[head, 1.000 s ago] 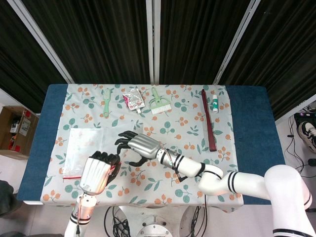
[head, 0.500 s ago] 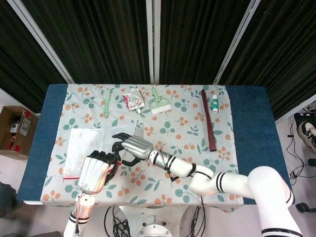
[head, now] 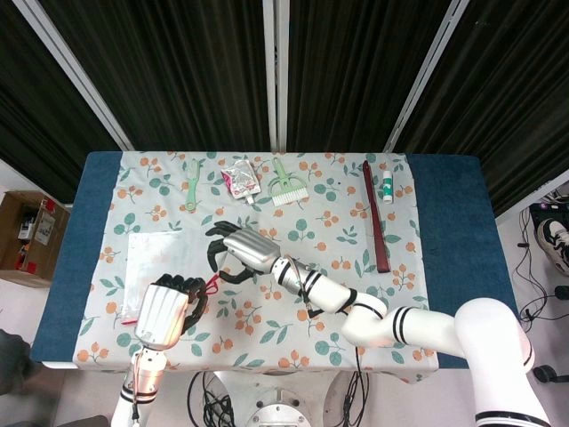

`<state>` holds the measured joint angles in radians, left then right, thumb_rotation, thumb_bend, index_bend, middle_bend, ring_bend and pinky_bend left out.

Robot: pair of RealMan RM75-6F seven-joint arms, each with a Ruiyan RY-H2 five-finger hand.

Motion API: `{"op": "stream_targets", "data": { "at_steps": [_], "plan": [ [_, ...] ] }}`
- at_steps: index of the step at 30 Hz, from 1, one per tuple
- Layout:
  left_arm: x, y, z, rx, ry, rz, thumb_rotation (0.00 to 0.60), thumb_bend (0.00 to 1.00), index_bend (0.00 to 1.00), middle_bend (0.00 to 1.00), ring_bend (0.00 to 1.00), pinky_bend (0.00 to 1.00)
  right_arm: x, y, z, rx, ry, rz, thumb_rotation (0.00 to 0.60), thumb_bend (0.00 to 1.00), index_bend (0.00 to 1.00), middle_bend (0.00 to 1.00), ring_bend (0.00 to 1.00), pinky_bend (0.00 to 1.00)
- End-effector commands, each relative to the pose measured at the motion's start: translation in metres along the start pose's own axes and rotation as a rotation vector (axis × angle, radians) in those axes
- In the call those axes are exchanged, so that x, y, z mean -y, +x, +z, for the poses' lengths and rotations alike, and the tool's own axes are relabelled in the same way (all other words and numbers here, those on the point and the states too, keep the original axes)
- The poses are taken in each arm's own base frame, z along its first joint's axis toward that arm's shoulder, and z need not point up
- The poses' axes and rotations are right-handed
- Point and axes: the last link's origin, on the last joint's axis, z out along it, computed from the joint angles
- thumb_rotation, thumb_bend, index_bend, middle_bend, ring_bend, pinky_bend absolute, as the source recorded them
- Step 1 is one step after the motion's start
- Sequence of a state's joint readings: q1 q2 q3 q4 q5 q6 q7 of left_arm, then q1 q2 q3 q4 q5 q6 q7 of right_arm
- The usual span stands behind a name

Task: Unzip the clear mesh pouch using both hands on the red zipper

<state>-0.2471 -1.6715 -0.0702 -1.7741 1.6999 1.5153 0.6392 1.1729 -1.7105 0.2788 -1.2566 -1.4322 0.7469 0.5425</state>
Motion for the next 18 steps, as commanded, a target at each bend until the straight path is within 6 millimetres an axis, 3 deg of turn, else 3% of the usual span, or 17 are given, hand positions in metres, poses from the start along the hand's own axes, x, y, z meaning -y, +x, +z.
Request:
{"op": "stream_targets", "data": {
  "at_steps": [1,11,18],
  "plan": [
    [-0.001,-0.003,-0.001,0.017,-0.007,-0.005,0.6,0.46,0.74,0.7,0.66,0.65,-0.001,0.008,-0.006,-0.021,-0.006,-0.005,0.6,0.48,0.83,0.42,0.13,0.04],
    [-0.008,-0.011,0.008,0.049,-0.038,-0.016,0.6,0.46,0.74,0.7,0.66,0.65,-0.005,0.038,-0.038,-0.1,-0.021,-0.023,0.6,0.48,0.83,0.42,0.13,0.04],
    [-0.014,-0.023,0.016,0.096,-0.055,-0.028,0.6,0.46,0.74,0.7,0.66,0.65,-0.016,0.043,-0.061,-0.119,-0.05,-0.017,0.6,0.48,0.84,0.42,0.13,0.04]
  ]
}}
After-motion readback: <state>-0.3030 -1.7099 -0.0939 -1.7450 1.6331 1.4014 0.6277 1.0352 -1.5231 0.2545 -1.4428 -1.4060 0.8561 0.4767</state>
